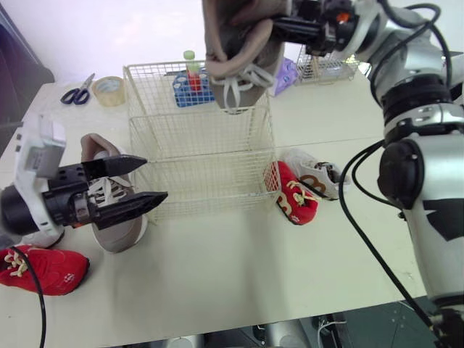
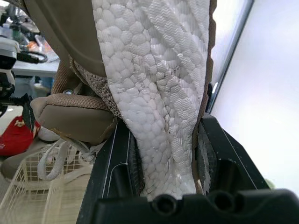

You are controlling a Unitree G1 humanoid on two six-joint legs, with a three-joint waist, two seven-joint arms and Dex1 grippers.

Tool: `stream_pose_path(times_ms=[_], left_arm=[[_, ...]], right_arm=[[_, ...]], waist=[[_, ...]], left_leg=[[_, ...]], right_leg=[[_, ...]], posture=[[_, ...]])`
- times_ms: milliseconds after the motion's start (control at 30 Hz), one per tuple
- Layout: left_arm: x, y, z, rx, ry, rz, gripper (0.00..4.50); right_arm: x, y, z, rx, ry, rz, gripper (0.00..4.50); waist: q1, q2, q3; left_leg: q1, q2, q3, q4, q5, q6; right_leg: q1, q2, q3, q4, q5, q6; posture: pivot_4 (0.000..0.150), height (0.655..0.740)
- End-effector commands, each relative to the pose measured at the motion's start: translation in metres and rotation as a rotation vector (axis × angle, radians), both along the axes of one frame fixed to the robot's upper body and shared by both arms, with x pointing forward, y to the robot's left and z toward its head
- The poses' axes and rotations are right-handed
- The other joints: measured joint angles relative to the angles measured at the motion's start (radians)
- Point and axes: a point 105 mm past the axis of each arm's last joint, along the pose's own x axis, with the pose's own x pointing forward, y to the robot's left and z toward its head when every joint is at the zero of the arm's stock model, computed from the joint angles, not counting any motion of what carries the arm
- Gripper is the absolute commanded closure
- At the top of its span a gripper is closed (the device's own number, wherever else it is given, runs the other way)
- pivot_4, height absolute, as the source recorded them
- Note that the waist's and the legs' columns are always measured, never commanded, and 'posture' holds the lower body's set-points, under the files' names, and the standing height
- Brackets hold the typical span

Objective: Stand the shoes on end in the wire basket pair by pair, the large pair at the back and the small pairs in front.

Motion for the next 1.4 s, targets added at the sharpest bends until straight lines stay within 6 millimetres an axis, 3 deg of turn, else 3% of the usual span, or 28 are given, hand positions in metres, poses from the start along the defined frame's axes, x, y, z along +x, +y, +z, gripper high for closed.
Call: stream_pose_path(times_ms=[33, 367, 733, 933, 967, 1167, 1400], left_arm=[[-0.005, 0.0, 0.011, -0.022, -0.049, -0.012, 0.04], [-0.001, -0.004, 0.004, -0.032, -0.036, -0.023, 0.04], [0.004, -0.004, 0.0, -0.028, -0.031, -0.02, 0.04], [0.007, -0.005, -0.003, -0.026, -0.027, -0.033, 0.0], [0.007, -0.005, -0.003, -0.026, -0.026, -0.034, 0.0], [0.009, -0.006, -0.004, -0.03, -0.025, -0.04, 0.0], [0.011, -0.006, -0.003, -0.028, -0.036, -0.031, 0.0]], right_arm=[[-0.014, 0.005, 0.022, 0.018, -0.085, 0.057, 3.34], [0.007, 0.017, -0.021, -0.096, -0.027, -0.023, 3.34], [0.019, 0.006, -0.037, -0.076, 0.033, -0.095, 3.34], [0.018, 0.002, -0.03, -0.049, 0.011, -0.102, 0.31], [0.017, 0.001, -0.028, -0.046, 0.004, -0.101, 0.07], [0.013, -0.009, -0.018, -0.03, -0.023, -0.104, 0.07], [0.014, -0.042, -0.008, -0.054, -0.072, -0.231, 0.07]], waist=[[0.003, 0.0, 0.0], [-0.001, 0.0, 0.0], [0.002, 0.0, 0.0], [0.001, 0.0, 0.0], [0.001, 0.0, 0.0], [0.001, 0.0, 0.0], [0.003, 0.0, 0.0]], left_leg=[[0.0, 0.0, -0.001, 0.0, 0.0, 0.0], [0.0, 0.0, -0.001, 0.0, 0.0, 0.0], [0.0, 0.0, -0.001, 0.001, 0.001, -0.001], [0.0, -0.001, -0.001, 0.001, 0.001, -0.001], [0.0, -0.001, -0.001, 0.001, 0.001, -0.001], [0.0, -0.001, -0.001, 0.001, 0.001, -0.002], [0.001, -0.001, -0.001, 0.002, 0.001, -0.001]], right_leg=[[0.001, 0.0, 0.0, 0.0, 0.0, 0.0], [0.001, 0.0, -0.001, 0.001, 0.0, 0.0], [0.001, 0.0, -0.001, 0.001, 0.0, 0.0], [0.002, 0.0, -0.001, 0.001, 0.0, 0.0], [0.002, 0.0, 0.0, 0.001, 0.0, 0.0], [0.002, 0.0, 0.0, 0.001, 0.0, 0.0], [0.002, 0.0, 0.0, 0.002, 0.0, 0.0]], posture=[[0.15, 0.74], [0.15, 0.74], [0.15, 0.74], [0.15, 0.74], [0.15, 0.74], [0.15, 0.74], [0.15, 0.74]])
